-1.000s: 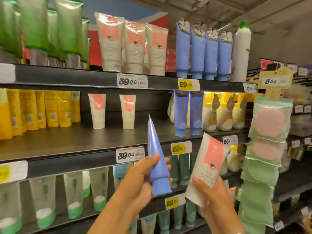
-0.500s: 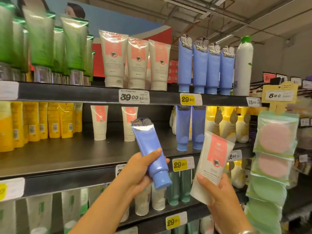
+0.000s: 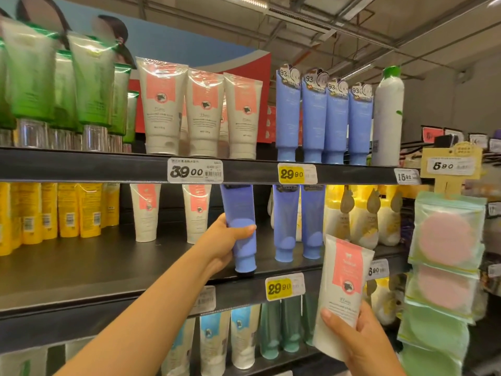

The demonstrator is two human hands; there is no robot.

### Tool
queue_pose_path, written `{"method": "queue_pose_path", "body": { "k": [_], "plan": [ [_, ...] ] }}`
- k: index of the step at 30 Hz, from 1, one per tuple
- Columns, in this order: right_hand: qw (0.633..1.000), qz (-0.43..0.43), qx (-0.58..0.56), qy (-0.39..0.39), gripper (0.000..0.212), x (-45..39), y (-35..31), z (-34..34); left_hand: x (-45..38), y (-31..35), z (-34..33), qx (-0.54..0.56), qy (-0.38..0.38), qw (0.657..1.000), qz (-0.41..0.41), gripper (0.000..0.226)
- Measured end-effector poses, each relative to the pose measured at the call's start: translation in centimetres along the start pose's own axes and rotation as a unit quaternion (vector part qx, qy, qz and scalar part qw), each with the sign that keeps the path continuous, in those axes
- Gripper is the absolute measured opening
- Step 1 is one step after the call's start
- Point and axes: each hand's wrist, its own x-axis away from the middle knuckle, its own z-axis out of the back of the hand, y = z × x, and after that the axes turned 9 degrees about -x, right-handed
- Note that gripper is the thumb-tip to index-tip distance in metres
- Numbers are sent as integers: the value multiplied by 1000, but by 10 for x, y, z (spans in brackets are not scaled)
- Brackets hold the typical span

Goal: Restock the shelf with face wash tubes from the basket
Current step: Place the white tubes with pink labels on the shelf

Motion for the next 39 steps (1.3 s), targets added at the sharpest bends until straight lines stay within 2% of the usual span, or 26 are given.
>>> {"method": "queue_pose_path", "body": {
  "k": [3,7,10,13,16,22,28,33,39],
  "plan": [
    [1000,-6,10,2,61,-5,1,6,-12,-8,-2,-23,-1,1000,-17,24],
    [1000,-2,21,12,79,-7,1,10,-23,-17,-1,-38,-20,999,-26,26],
    [1000,-4,25,14,69,-9,2,13,-27,-21,-1,-55,-52,997,-30,32],
    [1000,-5,26,10,49,-12,3,14,-28,-24,-2,-47,-62,997,-25,41],
    [999,-6,35,15,43,-13,3,13,-28,-27,-1,-71,-63,995,-27,44],
    [999,-14,31,9,46,-14,2,11,-27,-27,6,-187,-39,981,-23,43],
    [1000,-11,19,3,41,-17,7,6,-28,-29,4,-206,-32,978,-30,47],
    [1000,-8,19,-11,75,-16,8,5,-31,-32,2,-198,-31,979,-30,45],
    [999,-6,20,-30,60,-15,8,6,-25,-29,3,-179,-19,983,-41,36]
  ]
}}
